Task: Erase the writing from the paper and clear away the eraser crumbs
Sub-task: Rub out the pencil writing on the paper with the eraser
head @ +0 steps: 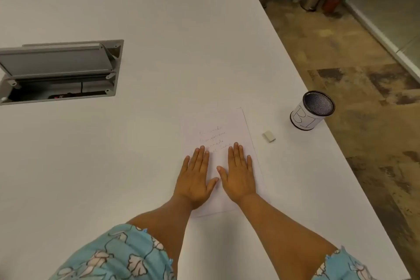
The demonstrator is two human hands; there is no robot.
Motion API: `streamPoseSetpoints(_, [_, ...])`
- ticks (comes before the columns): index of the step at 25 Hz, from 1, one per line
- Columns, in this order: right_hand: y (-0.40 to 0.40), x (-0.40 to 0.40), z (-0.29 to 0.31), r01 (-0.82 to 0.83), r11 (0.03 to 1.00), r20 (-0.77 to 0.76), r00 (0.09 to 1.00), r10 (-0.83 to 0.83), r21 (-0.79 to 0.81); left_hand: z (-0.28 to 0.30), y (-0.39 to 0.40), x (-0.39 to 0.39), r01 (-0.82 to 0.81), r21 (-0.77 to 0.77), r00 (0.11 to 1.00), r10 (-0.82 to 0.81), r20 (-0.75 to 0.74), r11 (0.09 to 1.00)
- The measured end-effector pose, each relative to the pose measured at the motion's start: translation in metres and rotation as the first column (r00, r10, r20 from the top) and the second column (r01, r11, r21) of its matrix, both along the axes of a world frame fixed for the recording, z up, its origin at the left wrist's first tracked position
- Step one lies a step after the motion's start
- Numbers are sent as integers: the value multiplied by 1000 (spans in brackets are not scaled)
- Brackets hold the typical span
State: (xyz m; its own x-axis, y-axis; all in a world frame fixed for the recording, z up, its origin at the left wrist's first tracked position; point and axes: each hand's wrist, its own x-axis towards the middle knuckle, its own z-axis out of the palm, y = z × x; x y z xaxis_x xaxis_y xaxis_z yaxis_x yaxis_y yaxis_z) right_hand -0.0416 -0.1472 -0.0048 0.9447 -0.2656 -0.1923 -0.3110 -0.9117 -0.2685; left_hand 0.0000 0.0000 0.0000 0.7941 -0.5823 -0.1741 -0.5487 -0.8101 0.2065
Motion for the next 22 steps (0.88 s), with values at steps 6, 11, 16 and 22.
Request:
streamPoseSetpoints(6, [6, -6, -13, 52, 999, 92, 994, -52, 7, -11, 8, -6, 43, -6, 999, -42, 26, 999])
streamPoseSetpoints(11, [-11, 13, -3, 290, 874, 383, 812, -440, 389, -12, 9, -4, 47, -2, 998, -47, 45, 999])
streamPoseSetpoints(16, [-91, 44, -1, 630, 731, 338, 649, -681, 263, -13, 8, -3, 52, 6, 997, -52, 48, 999])
streamPoseSetpoints(22, [-103, 48, -3, 504, 750, 403, 636, -658, 429, -15, 9, -2, 51, 10, 998, -51, 36, 999])
